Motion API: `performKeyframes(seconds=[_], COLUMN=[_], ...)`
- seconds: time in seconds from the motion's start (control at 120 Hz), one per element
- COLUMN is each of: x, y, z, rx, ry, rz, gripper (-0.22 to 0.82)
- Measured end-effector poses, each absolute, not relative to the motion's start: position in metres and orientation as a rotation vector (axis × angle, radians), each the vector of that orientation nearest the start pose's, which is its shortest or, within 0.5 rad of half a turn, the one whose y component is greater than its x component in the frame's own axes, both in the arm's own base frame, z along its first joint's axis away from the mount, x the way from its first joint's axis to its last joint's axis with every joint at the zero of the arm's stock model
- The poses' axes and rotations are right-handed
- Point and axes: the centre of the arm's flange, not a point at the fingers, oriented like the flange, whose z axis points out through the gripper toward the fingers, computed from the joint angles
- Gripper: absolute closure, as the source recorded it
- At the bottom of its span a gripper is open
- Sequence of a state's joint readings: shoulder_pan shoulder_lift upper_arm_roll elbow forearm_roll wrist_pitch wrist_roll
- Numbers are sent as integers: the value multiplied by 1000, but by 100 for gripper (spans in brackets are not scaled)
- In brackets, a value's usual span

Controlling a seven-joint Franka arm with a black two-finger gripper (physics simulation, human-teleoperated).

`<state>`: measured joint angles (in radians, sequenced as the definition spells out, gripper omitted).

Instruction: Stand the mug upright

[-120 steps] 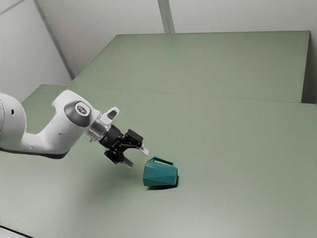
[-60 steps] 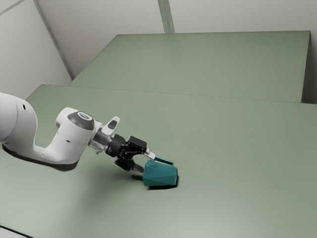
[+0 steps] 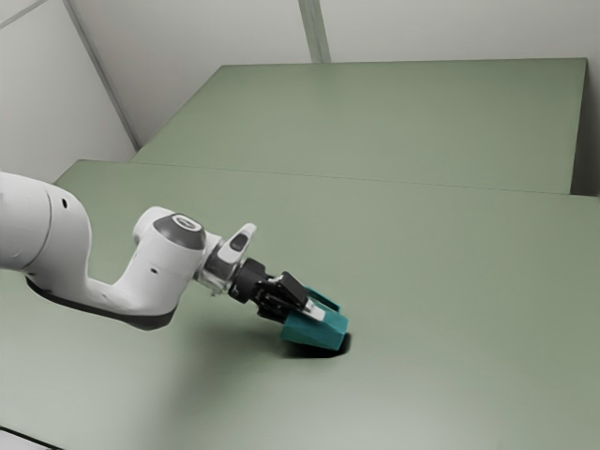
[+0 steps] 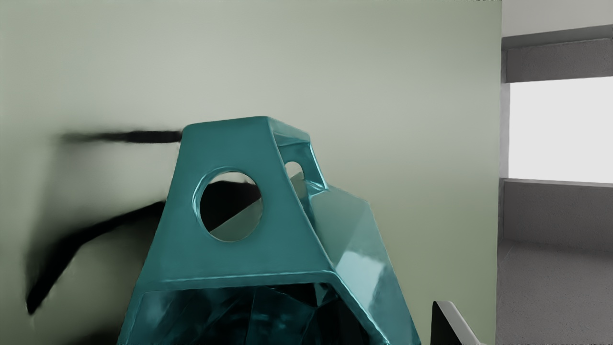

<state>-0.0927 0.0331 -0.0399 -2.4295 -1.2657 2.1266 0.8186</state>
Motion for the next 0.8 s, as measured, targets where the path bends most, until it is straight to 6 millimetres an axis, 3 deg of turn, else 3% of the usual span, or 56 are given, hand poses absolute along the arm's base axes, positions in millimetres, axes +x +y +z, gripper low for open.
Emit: performKeyframes(seconds=[0.158, 0.383, 0.533, 0.625, 0.8], x=[464, 468, 468, 481, 513], y=[-90, -79, -87, -99, -76], z=[292, 301, 344, 386, 441], rx=[2182, 2195, 2199, 2274, 2569], ry=[-42, -57, -141, -326, -615], rz=[97, 157, 251, 288, 294], gripper=[70, 76, 77, 78, 78])
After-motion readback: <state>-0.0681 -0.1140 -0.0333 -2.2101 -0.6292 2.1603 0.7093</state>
